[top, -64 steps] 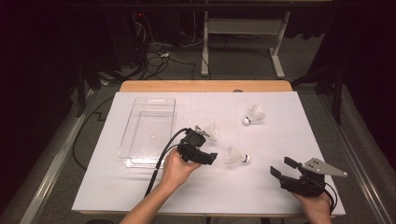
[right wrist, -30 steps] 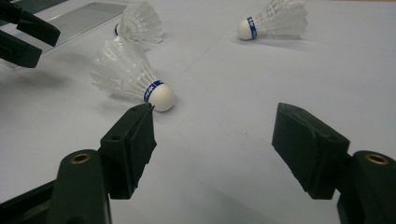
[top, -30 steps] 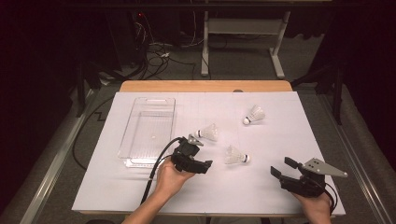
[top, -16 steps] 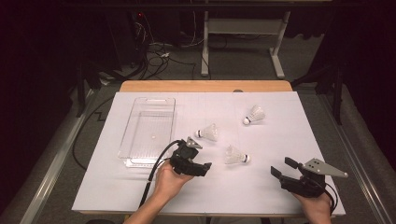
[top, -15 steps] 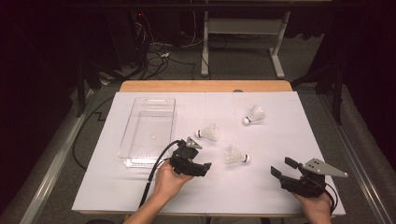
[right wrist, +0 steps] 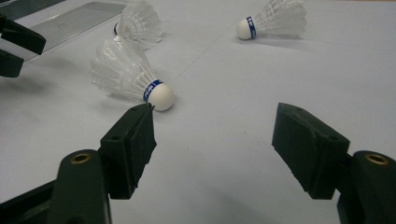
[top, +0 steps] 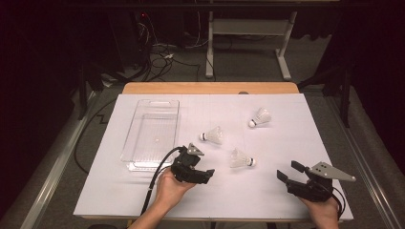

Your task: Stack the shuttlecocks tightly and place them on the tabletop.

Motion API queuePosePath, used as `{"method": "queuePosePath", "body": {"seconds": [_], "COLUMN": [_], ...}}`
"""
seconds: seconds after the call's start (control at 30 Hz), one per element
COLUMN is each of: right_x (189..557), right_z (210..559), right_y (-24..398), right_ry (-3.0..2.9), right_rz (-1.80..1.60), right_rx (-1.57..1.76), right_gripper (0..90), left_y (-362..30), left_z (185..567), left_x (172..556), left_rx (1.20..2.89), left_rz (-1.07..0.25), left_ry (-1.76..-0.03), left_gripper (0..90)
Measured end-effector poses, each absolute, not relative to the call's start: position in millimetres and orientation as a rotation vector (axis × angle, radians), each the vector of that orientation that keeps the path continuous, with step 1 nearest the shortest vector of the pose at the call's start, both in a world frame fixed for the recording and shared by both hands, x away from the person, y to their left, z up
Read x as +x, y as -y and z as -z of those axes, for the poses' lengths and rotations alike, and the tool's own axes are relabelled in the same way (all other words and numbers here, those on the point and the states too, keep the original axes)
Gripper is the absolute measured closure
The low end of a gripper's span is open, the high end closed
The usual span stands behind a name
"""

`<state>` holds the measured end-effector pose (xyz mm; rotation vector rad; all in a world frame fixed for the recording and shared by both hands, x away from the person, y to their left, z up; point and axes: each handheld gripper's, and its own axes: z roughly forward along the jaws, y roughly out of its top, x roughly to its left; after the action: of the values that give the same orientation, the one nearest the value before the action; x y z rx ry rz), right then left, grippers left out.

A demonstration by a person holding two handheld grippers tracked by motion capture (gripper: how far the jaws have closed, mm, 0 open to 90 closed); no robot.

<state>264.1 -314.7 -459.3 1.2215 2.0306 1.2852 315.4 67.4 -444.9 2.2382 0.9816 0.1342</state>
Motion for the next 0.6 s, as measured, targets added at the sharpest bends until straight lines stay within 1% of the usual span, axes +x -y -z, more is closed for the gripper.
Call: {"method": "queuePosePath", "body": {"seconds": [0.6], "right_x": [264], "right_z": [459], "right_y": [314], "right_ry": [-2.030], "right_rz": [-1.283], "right_rx": [1.223], "right_gripper": [30.4], "left_y": [-78], "left_z": [448], "left_x": [305], "left_rx": [2.220], "left_rz": [-0.134], "left_ry": [-0.979], "left_gripper": [31.2]}}
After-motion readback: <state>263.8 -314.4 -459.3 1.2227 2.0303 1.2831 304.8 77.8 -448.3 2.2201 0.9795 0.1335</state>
